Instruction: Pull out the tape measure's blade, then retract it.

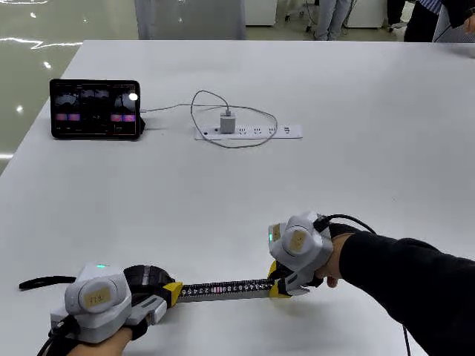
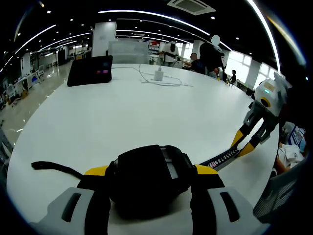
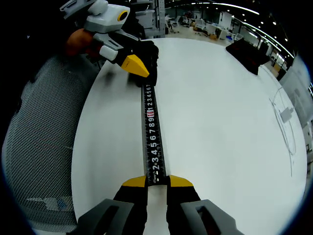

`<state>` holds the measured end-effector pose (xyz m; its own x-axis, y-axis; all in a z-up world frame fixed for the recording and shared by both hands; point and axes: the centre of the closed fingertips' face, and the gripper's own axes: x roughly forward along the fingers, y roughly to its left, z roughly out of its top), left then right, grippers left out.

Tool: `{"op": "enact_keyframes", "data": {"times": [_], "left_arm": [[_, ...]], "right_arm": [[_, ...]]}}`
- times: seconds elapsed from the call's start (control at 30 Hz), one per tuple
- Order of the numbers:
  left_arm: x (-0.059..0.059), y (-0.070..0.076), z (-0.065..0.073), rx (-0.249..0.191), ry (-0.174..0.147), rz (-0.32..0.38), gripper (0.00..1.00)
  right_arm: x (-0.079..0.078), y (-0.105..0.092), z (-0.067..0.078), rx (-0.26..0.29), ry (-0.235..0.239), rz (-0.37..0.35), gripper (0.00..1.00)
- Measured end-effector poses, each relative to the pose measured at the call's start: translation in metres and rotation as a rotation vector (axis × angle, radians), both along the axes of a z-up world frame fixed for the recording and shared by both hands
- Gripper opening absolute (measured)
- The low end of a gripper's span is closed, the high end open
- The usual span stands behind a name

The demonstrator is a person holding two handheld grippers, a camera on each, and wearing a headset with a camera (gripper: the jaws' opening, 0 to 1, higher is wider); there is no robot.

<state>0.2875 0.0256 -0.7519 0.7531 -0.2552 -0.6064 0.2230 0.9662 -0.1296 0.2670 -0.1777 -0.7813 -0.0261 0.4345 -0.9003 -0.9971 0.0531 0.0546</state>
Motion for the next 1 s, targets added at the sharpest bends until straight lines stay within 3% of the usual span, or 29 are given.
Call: {"op": "enact_keyframes", "data": {"times": [1.0], "left_arm": [[0.0001, 0.0000, -0.0003, -0.006, -0.001, 0.001, 0.62]], "right_arm": [[-0.0004, 0.0086, -0.0004, -0.023, 0.000, -0.005, 0.11]]}}
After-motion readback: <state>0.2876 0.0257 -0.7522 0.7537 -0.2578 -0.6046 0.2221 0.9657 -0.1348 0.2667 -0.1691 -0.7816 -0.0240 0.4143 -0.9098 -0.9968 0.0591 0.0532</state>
